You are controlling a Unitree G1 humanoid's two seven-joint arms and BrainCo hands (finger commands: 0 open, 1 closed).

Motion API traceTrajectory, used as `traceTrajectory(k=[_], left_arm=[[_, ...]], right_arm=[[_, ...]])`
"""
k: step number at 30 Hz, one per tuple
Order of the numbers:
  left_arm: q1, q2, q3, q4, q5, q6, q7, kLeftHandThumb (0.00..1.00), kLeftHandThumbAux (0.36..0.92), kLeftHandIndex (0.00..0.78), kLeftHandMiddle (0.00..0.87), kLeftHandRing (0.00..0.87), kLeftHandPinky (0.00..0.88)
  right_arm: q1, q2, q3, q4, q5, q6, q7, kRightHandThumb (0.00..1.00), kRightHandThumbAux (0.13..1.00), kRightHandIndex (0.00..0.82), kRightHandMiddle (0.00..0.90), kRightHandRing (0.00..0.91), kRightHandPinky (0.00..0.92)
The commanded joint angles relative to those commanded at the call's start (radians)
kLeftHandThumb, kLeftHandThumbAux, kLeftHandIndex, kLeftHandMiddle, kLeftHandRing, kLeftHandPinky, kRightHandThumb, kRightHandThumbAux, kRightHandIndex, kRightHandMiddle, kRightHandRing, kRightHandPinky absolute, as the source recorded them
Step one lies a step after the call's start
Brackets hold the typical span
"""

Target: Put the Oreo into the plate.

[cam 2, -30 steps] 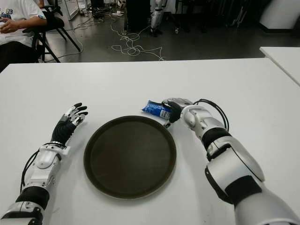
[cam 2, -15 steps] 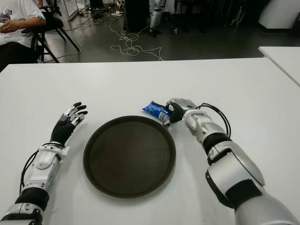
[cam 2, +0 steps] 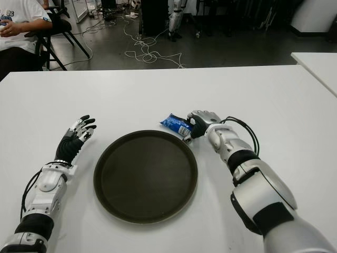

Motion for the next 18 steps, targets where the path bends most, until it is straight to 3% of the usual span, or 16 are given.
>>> traceTrajectory(k=[18], left_arm=[[0.013,-0.003,0.006,-0.035,-0.007,0.021,-0.001,0.257,0.541,0.095,0.178,0.159,0.143]], right_arm=[[0.002,0.005,-0.002,0.003,0.003,0.011,0.011,0.0,0.714,0.4,0.384,0.436,0.421]])
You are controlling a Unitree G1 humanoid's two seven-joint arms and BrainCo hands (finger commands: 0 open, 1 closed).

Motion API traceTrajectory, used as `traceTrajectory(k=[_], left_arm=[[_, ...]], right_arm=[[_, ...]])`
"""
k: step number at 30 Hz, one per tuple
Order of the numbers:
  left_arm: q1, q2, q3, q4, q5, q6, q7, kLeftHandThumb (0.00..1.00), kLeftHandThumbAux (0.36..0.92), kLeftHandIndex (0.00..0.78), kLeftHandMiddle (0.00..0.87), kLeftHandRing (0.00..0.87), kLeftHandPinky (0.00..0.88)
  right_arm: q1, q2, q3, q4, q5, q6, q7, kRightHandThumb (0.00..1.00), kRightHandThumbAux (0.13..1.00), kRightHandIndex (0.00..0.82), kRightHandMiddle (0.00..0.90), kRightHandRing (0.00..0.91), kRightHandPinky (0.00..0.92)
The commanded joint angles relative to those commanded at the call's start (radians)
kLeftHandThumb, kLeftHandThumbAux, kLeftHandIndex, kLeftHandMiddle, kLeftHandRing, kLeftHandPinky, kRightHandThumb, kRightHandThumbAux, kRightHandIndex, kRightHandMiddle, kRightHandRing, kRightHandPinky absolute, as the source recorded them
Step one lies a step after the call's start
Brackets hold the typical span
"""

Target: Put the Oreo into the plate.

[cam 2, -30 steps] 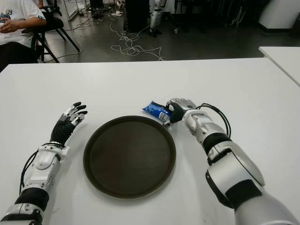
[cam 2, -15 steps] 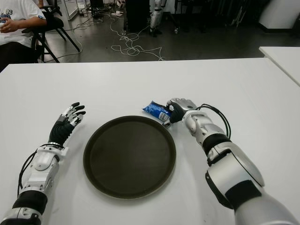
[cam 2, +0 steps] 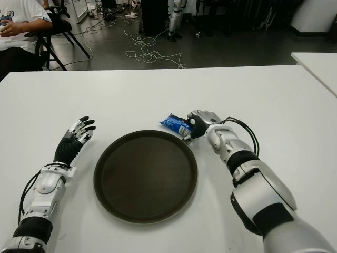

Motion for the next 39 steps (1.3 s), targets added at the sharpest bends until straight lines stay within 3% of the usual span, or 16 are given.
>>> traceTrajectory(k=[12,24,27,32,39], left_arm=[[0.011,-0.006,0.001,-0.023,-0.005,0.008,0.0,0.266,0.537,0.093,0.178,0.159,0.138],[0.014,-0.005,0.005,-0.035,-0.015,0.033,-0.006,0.28,0.554,0.091,0.176,0.157,0.151],[0.014,-0.004,0.004,-0.045,-0.015,0.055,-0.002,0.27,0.55,0.094,0.178,0.161,0.151],[0.02,-0.002,0.002,-0.056,-0.009,0.062,0.005,0.278,0.546,0.089,0.177,0.158,0.14],[0.026,-0.001,-0.002,-0.062,-0.001,0.049,0.011,0.273,0.532,0.084,0.171,0.154,0.135]], right_arm=[[0.006,0.001,-0.004,0.001,-0.001,0.001,-0.003,0.0,0.716,0.401,0.383,0.462,0.416],[0.01,0.008,0.003,0.008,-0.007,0.005,-0.004,0.0,0.698,0.374,0.346,0.375,0.337],[0.011,0.011,0.005,0.01,-0.008,0.004,0.002,0.0,0.682,0.331,0.317,0.348,0.282],[0.011,0.011,0.012,0.01,-0.011,-0.005,0.006,0.0,0.688,0.202,0.211,0.222,0.173],[0.009,0.011,0.015,0.012,-0.01,-0.009,0.018,0.0,0.742,0.139,0.163,0.162,0.135]])
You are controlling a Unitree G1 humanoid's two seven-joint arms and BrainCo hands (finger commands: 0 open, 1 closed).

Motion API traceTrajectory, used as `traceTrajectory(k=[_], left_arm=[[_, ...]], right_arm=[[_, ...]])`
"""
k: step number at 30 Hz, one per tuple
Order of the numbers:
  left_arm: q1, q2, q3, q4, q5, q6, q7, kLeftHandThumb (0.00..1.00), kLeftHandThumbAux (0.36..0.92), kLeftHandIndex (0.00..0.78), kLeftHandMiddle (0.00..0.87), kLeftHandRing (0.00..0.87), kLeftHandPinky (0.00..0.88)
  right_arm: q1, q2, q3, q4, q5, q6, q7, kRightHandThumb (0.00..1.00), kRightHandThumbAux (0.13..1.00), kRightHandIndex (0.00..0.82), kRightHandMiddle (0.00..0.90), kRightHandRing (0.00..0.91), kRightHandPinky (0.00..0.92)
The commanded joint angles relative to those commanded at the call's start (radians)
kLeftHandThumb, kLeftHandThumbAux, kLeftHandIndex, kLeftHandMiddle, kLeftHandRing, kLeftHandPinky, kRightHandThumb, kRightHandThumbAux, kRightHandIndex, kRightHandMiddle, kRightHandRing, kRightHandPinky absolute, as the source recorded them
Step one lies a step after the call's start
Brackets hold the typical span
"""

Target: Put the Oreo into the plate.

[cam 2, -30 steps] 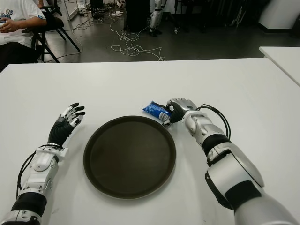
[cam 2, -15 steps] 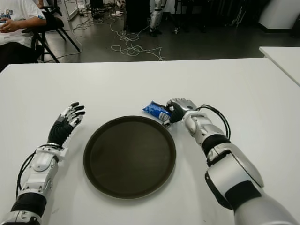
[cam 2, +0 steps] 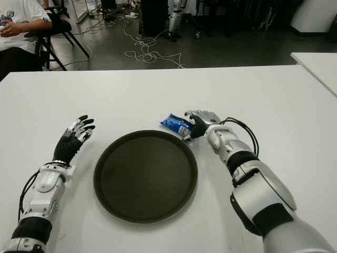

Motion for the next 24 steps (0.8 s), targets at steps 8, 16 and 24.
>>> traceTrajectory(k=[8,16,24], left_arm=[[0.001,0.003,-0.001,0.004,0.012,-0.005,0.008,0.293,0.543,0.082,0.167,0.149,0.131],[-0.003,0.002,0.0,0.013,0.016,-0.015,0.01,0.303,0.541,0.087,0.173,0.154,0.138],[-0.006,-0.002,0.001,0.023,0.015,-0.035,0.011,0.297,0.519,0.1,0.182,0.161,0.13]], right_arm=[[0.0,0.0,-0.009,-0.001,0.009,-0.01,0.006,0.0,0.79,0.122,0.142,0.141,0.12],[0.003,0.0,-0.015,0.0,0.013,-0.015,0.003,0.0,0.807,0.139,0.157,0.155,0.13],[0.001,0.0,-0.016,0.003,0.011,-0.008,0.006,0.0,0.814,0.153,0.166,0.162,0.14]])
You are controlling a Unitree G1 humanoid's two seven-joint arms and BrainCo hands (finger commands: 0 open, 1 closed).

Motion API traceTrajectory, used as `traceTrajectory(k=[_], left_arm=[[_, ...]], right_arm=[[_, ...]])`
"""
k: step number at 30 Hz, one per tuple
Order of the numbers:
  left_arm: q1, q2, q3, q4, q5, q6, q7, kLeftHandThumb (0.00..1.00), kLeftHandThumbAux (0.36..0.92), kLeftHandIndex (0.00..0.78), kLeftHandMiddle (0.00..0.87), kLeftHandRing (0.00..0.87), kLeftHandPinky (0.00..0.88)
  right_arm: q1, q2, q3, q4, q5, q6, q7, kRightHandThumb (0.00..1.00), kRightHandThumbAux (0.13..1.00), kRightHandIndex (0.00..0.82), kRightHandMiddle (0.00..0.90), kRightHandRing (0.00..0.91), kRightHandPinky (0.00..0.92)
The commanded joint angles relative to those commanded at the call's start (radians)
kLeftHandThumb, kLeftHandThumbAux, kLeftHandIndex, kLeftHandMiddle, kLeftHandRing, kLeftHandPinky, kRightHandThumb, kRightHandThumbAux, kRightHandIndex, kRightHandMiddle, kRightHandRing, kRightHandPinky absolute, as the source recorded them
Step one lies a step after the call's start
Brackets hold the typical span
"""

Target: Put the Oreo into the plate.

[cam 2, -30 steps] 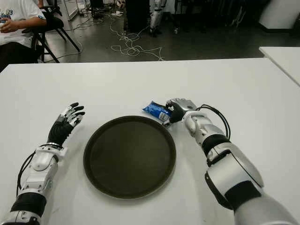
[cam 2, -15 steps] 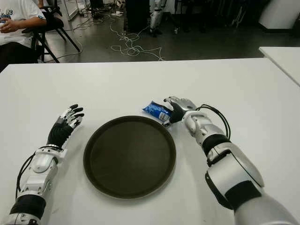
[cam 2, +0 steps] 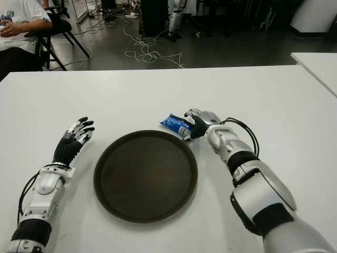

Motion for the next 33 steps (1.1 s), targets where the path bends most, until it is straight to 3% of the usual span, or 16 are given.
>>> traceTrajectory(k=[18,29,33], left_arm=[[-0.007,0.003,-0.004,0.021,0.001,-0.019,-0.009,0.27,0.526,0.093,0.184,0.16,0.121],[-0.006,0.002,-0.008,0.021,0.011,-0.03,-0.002,0.279,0.5,0.098,0.174,0.147,0.108],[-0.003,0.0,-0.01,0.016,0.015,-0.03,0.001,0.281,0.496,0.096,0.175,0.147,0.107]], right_arm=[[-0.004,0.0,0.007,0.004,-0.006,0.011,0.013,0.0,0.8,0.141,0.16,0.16,0.132],[-0.004,0.0,0.008,0.006,-0.007,0.018,0.022,0.0,0.78,0.124,0.152,0.152,0.117],[-0.004,0.001,0.007,0.007,-0.006,0.022,0.028,0.0,0.788,0.159,0.172,0.165,0.135]])
